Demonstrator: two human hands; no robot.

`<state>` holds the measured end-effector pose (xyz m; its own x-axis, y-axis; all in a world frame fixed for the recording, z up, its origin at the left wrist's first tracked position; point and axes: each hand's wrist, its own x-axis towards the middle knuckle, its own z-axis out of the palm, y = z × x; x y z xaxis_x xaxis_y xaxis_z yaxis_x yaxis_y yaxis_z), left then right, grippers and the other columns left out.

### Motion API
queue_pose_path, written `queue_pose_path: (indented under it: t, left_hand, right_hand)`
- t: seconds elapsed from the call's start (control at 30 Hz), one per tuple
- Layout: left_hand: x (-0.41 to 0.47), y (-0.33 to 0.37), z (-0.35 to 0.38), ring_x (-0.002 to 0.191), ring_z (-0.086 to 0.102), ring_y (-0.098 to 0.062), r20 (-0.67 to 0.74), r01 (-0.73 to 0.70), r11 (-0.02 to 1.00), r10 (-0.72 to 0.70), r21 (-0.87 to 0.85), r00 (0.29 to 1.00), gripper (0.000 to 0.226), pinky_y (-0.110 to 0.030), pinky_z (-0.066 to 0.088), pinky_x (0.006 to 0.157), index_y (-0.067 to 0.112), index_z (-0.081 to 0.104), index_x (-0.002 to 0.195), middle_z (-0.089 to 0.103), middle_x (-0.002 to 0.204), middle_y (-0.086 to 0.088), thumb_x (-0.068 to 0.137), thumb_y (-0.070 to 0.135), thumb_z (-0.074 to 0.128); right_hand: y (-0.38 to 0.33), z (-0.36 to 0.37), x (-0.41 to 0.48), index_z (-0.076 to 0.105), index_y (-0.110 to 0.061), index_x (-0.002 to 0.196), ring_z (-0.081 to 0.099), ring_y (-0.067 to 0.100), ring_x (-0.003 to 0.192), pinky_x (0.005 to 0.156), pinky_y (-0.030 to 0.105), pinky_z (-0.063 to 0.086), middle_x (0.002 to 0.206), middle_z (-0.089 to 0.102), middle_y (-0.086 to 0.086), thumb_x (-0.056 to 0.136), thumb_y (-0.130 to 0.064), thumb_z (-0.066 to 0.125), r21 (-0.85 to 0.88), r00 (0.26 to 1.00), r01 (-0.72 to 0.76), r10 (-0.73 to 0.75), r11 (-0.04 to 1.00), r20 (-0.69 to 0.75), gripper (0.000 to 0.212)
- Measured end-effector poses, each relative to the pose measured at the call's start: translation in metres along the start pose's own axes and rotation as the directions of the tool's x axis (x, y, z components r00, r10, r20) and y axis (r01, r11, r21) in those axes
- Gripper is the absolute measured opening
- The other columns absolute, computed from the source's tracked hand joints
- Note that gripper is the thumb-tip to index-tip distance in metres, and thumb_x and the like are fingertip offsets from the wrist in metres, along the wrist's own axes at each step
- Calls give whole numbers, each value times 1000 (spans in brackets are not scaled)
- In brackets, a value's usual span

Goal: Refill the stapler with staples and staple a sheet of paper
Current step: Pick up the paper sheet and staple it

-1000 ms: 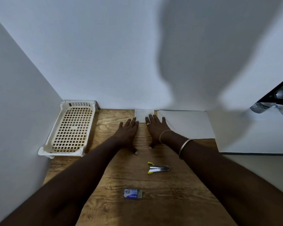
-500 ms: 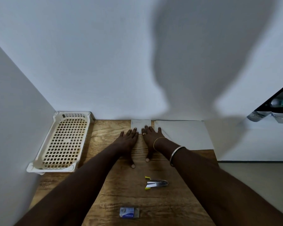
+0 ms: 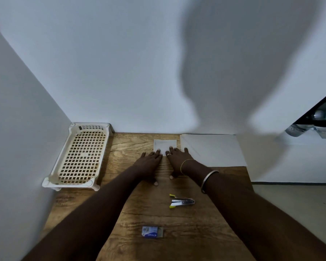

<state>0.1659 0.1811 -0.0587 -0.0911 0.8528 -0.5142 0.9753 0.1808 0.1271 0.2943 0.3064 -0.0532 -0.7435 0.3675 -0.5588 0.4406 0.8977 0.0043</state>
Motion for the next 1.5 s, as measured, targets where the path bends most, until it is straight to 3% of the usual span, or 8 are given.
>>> queue_pose_path:
  t: [0.2, 0.43, 0.7, 0.9, 1.03, 1.17, 1.27, 1.5]
  left_hand:
    - [-40, 28, 28, 157, 14, -29, -67, -9, 1000, 9, 10, 998, 93, -52, 11, 125, 10, 11, 162, 1, 171, -14, 94, 33, 69]
    - [-77, 51, 76, 156, 16, -23, -162, -19, 999, 14, -31, 987, 67, -49, 8, 125, 16, 16, 162, 4, 172, -8, 104, 23, 48]
    - [-85, 58, 89, 155, 20, -24, -197, -11, 999, 4, -31, 980, 71, -49, 9, 125, 16, 23, 160, 9, 171, -9, 98, 13, 56]
    - [-86, 58, 73, 151, 32, -24, -336, -14, 976, -61, -216, 940, 60, -42, 17, 125, 17, 44, 152, 30, 166, -7, 95, 6, 58]
    - [-94, 58, 65, 112, 69, -20, -535, 25, 776, -457, -630, 711, 35, -26, 49, 91, 17, 71, 125, 73, 126, -6, 91, 12, 66]
    - [-89, 57, 61, 112, 67, -23, -193, 154, 372, -742, -915, 642, 30, -29, 48, 98, 12, 73, 122, 74, 120, -8, 95, 24, 66]
    - [-84, 57, 64, 108, 69, -26, -26, 178, 197, -738, -964, 674, 29, -44, 53, 101, 10, 75, 117, 76, 115, -10, 92, 22, 67]
    - [-74, 66, 59, 86, 72, -26, 46, 206, 151, -692, -967, 720, 19, -41, 58, 79, 10, 82, 86, 78, 84, -7, 81, 6, 64]
  right_hand:
    - [-17, 31, -39, 20, -15, 159, 19, 30, 154, 121, 59, 15, 170, 11, 13, 104, -36, 43, 9, 996, 26, -25, 1000, -82, 64]
    - [-33, 76, -84, 20, -15, 160, 22, 32, 153, 120, 60, 17, 169, 12, 15, 104, -37, 43, -20, 991, 64, -66, 998, -117, 64]
    - [-40, 81, -95, 30, -14, 156, 33, 33, 148, 119, 59, 21, 166, 24, 17, 103, -36, 44, -18, 985, 71, -73, 997, -155, 59]
    - [-39, 55, -102, 52, -18, 143, 60, 30, 124, 108, 47, 44, 140, 61, 8, 88, -23, 66, 143, 920, 36, 23, 989, -390, 57]
    - [-28, 44, -104, 72, -13, 113, 68, 26, 106, 89, 27, 51, 113, 73, 8, 85, -1, 59, 715, 801, -12, 434, 699, -411, 34]
    - [-20, 55, -99, 76, -9, 99, 69, 26, 101, 94, 35, 56, 109, 74, 11, 88, -7, 62, 967, 765, -129, 643, 222, -46, 18]
    - [-22, 70, -94, 75, -5, 103, 68, 27, 102, 94, 37, 56, 108, 74, 14, 91, -11, 59, 963, 749, -220, 660, 152, 67, 21]
    - [-29, 71, -86, 76, 1, 94, 72, 30, 94, 91, 44, 58, 97, 75, 18, 93, -12, 60, 961, 764, -247, 635, 125, 114, 21]
